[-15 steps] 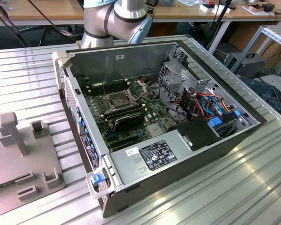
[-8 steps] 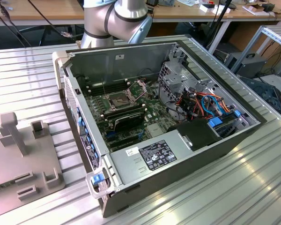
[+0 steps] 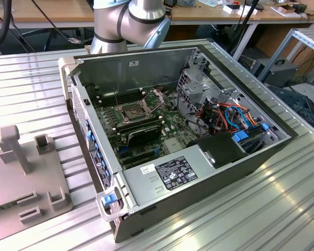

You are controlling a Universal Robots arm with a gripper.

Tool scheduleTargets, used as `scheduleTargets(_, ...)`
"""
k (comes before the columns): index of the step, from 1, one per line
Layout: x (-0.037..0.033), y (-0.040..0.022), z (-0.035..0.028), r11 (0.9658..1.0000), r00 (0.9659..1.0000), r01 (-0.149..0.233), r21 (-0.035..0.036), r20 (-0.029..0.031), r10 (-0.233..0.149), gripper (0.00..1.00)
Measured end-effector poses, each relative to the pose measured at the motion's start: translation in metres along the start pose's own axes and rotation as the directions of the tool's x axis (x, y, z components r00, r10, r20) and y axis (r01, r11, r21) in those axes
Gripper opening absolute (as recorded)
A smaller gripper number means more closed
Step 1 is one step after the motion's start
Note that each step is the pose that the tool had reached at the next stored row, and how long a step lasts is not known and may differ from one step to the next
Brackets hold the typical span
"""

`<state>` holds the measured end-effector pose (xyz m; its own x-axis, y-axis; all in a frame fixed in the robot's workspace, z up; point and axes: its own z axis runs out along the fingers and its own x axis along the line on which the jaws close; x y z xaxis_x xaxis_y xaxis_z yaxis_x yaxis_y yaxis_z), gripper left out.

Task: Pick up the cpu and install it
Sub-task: 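Pick up the cpu and move it towards the insertion slot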

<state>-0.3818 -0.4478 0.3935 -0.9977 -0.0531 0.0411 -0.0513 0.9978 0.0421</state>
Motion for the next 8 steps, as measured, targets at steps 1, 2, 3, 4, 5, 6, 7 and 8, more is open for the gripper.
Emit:
scheduleTargets(1, -0.0016, -0.0001, 0.0000, 1.0000, 1.0000, 0.000, 0.0000, 0.0000, 0.000, 0.53)
scheduleTargets(2, -0.0032, -0.0002, -0.0001, 1.0000, 1.0000, 0.000, 0.0000, 0.0000, 0.000, 0.53)
scheduleTargets(3, -0.0048, -0.0002, -0.0002, 1.0000, 1.0000, 0.000, 0.0000, 0.0001, 0.000, 0.53)
scheduleTargets(4, -0.0065, -0.0003, -0.0002, 1.0000, 1.0000, 0.000, -0.0001, 0.0001, 0.000, 0.53)
scheduleTargets(5, -0.0080, -0.0004, -0.0003, 1.0000, 1.0000, 0.000, 0.0000, 0.0000, 0.000, 0.53)
scheduleTargets(6, -0.0097, -0.0005, -0.0004, 1.0000, 1.0000, 0.000, 0.0000, 0.0001, 0.000, 0.53)
scheduleTargets(7, -0.0129, -0.0006, -0.0005, 1.0000, 1.0000, 0.000, 0.0000, 0.0001, 0.000, 0.53)
scheduleTargets(8, -0.0145, -0.0007, -0.0006, 1.0000, 1.0000, 0.000, 0.0000, 0.0000, 0.000, 0.53)
